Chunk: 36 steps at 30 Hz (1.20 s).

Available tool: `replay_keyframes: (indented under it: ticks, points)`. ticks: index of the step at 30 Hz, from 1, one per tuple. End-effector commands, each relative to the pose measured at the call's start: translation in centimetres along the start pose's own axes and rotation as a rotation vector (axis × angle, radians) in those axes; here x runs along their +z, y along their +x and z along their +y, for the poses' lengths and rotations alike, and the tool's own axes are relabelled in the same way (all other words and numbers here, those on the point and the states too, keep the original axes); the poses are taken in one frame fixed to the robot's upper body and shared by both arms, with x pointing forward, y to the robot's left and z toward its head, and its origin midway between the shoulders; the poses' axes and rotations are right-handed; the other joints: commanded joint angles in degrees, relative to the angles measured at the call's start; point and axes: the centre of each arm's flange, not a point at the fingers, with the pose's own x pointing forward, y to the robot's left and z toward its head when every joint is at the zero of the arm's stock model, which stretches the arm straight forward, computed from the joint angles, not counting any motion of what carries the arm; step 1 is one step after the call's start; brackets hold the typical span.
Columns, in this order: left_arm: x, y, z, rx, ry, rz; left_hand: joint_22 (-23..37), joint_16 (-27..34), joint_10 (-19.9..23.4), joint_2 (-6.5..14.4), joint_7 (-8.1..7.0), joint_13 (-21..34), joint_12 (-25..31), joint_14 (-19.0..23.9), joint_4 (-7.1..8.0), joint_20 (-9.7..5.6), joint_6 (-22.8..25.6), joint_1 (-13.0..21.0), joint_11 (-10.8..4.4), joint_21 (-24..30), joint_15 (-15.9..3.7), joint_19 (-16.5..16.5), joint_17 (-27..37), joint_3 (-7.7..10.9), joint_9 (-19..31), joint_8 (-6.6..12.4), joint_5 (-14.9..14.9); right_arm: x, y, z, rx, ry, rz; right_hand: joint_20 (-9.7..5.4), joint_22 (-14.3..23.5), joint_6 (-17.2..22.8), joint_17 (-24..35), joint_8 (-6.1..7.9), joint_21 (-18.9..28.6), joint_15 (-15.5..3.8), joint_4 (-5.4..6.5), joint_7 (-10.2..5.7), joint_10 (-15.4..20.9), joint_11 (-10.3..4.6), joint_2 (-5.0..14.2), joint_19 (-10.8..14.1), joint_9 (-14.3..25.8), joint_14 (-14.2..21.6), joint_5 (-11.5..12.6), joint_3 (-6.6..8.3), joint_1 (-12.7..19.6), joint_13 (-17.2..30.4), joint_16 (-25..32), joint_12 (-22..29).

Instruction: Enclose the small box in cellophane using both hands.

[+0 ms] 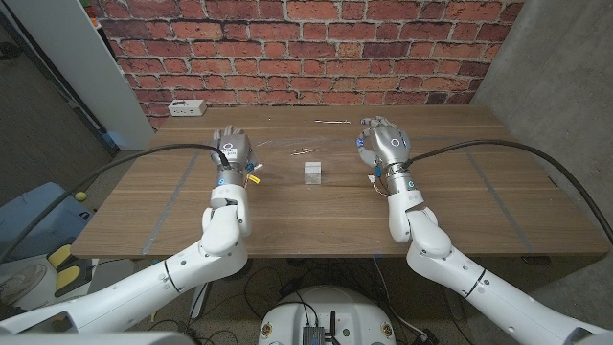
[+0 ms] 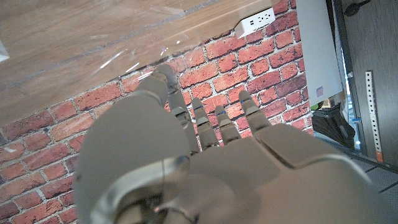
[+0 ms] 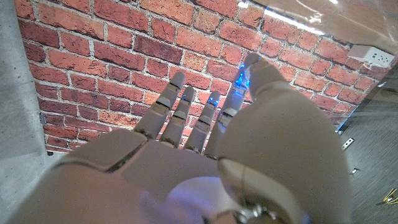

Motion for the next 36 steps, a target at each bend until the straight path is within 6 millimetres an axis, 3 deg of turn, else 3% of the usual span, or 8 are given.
replay_keyframes:
  ticks: [1, 16, 24, 36]
  points:
    - [1.0, 2.2, 0.3, -0.001, 0.037, -0.018, 0.2, 0.1, -0.2, 0.3, 1.29, 0.3, -0.1, -0.2, 0.30, 0.24, 2.6, -0.8, -0.22, -0.2, -0.20, -0.4, 0.2, 0.08, 8.0, -0.21, 0.0, -1.4, 2.8, 1.3, -0.011, -0.010, -0.009, -0.25, 0.0, 0.4, 0.1, 0.40, 0.2, -9.60, 0.11, 0.54, 0.8, -0.09, 0.20, 0.4, 0.1, 0.6, -0.2, 0.51, 0.2, 0.1, 0.2, 0.4]
    - [2.3, 4.9, -0.6, -0.030, 0.081, -0.025, 0.3, 0.1, -0.6, 0.4, 0.96, 0.3, -0.1, -0.3, 0.36, 0.25, 2.6, -1.1, -0.05, -0.3, -0.26, -0.4, 0.2, -0.07, 7.6, -0.62, -0.1, -2.6, 5.8, 3.3, 0.034, -0.024, -0.021, -0.27, 0.0, 0.2, 0.0, 0.23, 0.2, -9.49, 0.17, 0.34, 1.0, 0.11, 0.27, 0.5, 0.1, 0.7, -0.5, 0.68, 0.1, 0.2, 0.1, 0.1]
    - [2.9, 6.1, -1.4, -0.037, 0.096, -0.026, 0.3, 0.2, -0.4, 0.3, 0.75, 0.4, 0.0, -0.2, 0.32, 0.22, 2.9, -1.3, -0.71, -0.3, -0.43, -0.3, 0.2, -0.15, 7.4, -0.73, -0.2, -3.2, 6.9, 3.8, 0.042, -0.038, -0.016, -0.33, 0.0, 0.0, 0.0, 0.11, 0.2, -9.53, 0.23, 0.30, 1.1, 0.15, 0.39, 0.4, 0.1, 0.7, -0.6, 0.79, 0.1, 0.2, 0.0, 0.0]
    - [3.8, 6.8, -2.5, -0.061, 0.121, -0.020, 0.3, 0.2, -0.4, 0.2, 0.88, 0.3, 0.1, -0.2, 0.21, 0.14, 3.2, -1.4, -0.35, -0.4, -0.49, -0.4, 0.2, -0.23, 7.1, -0.90, -0.3, -4.0, 8.4, 5.5, 0.085, -0.057, -0.019, -0.32, 0.0, -0.2, 0.1, 0.00, 0.2, -9.54, 0.32, 0.33, 1.2, 0.16, 0.49, 0.4, 0.1, 0.7, -0.8, 0.90, -0.1, 0.2, 0.0, -0.2]
